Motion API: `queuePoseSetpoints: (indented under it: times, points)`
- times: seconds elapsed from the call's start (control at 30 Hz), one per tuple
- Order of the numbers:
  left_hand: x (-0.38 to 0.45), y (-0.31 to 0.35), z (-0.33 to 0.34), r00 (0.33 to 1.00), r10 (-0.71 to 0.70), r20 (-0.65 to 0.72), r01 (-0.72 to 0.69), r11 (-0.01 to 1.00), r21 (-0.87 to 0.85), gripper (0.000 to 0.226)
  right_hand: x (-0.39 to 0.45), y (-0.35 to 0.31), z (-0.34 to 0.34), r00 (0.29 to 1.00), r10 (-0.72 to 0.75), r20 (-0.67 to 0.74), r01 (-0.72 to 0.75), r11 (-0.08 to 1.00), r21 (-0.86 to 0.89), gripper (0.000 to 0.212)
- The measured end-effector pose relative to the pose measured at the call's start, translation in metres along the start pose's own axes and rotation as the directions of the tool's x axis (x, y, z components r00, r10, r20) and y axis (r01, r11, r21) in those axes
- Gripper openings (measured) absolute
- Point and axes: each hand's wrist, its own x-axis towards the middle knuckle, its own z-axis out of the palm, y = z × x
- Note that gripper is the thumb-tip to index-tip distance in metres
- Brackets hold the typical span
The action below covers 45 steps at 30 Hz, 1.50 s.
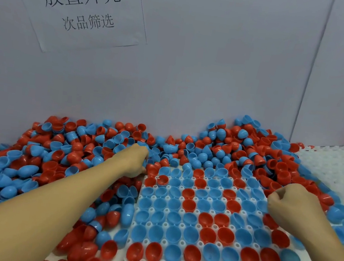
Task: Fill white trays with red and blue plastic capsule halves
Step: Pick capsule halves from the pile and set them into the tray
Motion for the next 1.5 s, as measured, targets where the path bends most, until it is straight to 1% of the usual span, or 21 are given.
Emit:
queuePoseSetpoints:
  times: [0.1,0.2,0.27,0.33,0.4,0.47,0.57,0.67,0.8,0.93,1.0,1.03,1.07,1.1,1.13,1.17,1.2,1.23,1.3,1.4,1.5]
  points:
    - [-0.006,-0.011,-0.006,0.979,-0.105,-0.177,0.061,0.97,-0.237,0.013,0.003,-0.002,0.001,0.998,-0.054,-0.044,0.054,0.998,-0.012,0.032]
    - [-0.027,-0.011,-0.019,0.925,-0.21,-0.315,0.034,0.875,-0.484,0.022,-0.002,-0.017,0.007,0.966,-0.234,-0.114,0.242,0.968,0.067,0.024]
    - [-0.049,0.001,-0.026,0.915,-0.127,-0.384,-0.105,0.843,-0.528,0.025,-0.013,-0.041,0.014,0.921,-0.365,-0.139,0.389,0.886,0.253,0.024]
    - [-0.075,0.022,-0.026,0.898,0.046,-0.437,-0.291,0.808,-0.513,0.025,-0.025,-0.069,0.023,0.893,-0.442,-0.087,0.428,0.773,0.468,0.02]
    - [-0.097,0.044,-0.022,0.878,0.166,-0.449,-0.401,0.767,-0.501,0.025,-0.036,-0.092,0.036,0.868,-0.497,-0.013,0.422,0.722,0.548,0.017]
    - [-0.111,0.059,-0.015,0.864,0.211,-0.457,-0.448,0.736,-0.508,0.023,-0.046,-0.103,0.049,0.851,-0.526,0.014,0.431,0.713,0.552,0.023]
    - [-0.116,0.065,-0.008,0.861,0.193,-0.471,-0.454,0.71,-0.538,0.018,-0.057,-0.102,0.06,0.858,-0.513,0.009,0.383,0.652,0.655,0.034]
    - [-0.116,0.065,-0.005,0.874,0.144,-0.464,-0.422,0.7,-0.577,0.016,-0.061,-0.095,0.064,0.867,-0.498,0.009,0.324,0.578,0.749,0.032]
    - [-0.113,0.066,-0.001,0.876,0.172,-0.45,-0.424,0.72,-0.55,0.02,-0.054,-0.092,0.065,0.849,-0.526,0.055,0.355,0.644,0.677,0.024]
    - [-0.107,0.055,-0.002,0.892,0.319,-0.32,-0.449,0.703,-0.551,0.036,-0.047,-0.087,0.068,0.9,-0.435,-0.014,0.338,0.677,0.654,0.022]
    - [-0.098,0.043,-0.008,0.913,0.254,-0.319,-0.398,0.724,-0.563,0.035,-0.045,-0.085,0.069,0.92,-0.385,-0.08,0.341,0.681,0.647,0.017]
    - [-0.09,0.034,-0.011,0.926,0.178,-0.331,-0.339,0.779,-0.528,0.035,-0.043,-0.084,0.069,0.926,-0.364,-0.098,0.336,0.682,0.65,0.015]
    - [-0.081,0.024,-0.013,0.942,0.099,-0.322,-0.236,0.877,-0.42,0.038,-0.042,-0.083,0.069,0.931,-0.349,-0.105,0.328,0.68,0.656,0.015]
    - [-0.072,0.014,-0.014,0.965,0.015,-0.26,-0.08,0.968,-0.239,0.044,-0.041,-0.083,0.068,0.934,-0.341,-0.107,0.323,0.679,0.659,0.015]
    - [-0.064,0.004,-0.013,0.985,-0.081,-0.15,0.074,0.996,-0.053,0.053,-0.04,-0.082,0.066,0.935,-0.339,-0.105,0.321,0.681,0.658,0.014]
    - [-0.058,-0.003,-0.011,0.983,-0.183,-0.013,0.184,0.981,0.06,0.062,-0.04,-0.081,0.065,0.934,-0.342,-0.099,0.32,0.684,0.656,0.014]
    - [-0.052,-0.008,-0.008,0.958,-0.262,0.113,0.253,0.963,0.095,0.069,-0.039,-0.081,0.062,0.933,-0.349,-0.091,0.319,0.684,0.656,0.014]
    - [-0.047,-0.011,-0.004,0.929,-0.308,0.204,0.297,0.951,0.085,0.076,-0.039,-0.08,0.06,0.93,-0.357,-0.082,0.32,0.683,0.656,0.015]
    - [-0.036,-0.012,0.005,0.902,-0.343,0.262,0.343,0.938,0.046,0.082,-0.04,-0.077,0.054,0.922,-0.38,-0.07,0.332,0.688,0.645,0.014]
    - [-0.027,-0.007,0.013,0.91,-0.373,0.179,0.386,0.922,-0.041,0.07,-0.042,-0.072,0.044,0.911,-0.403,-0.086,0.369,0.705,0.606,0.014]
    - [-0.026,-0.008,0.022,0.922,-0.377,0.085,0.386,0.907,-0.17,0.038,-0.047,-0.066,0.035,0.901,-0.422,-0.096,0.395,0.711,0.582,0.015]
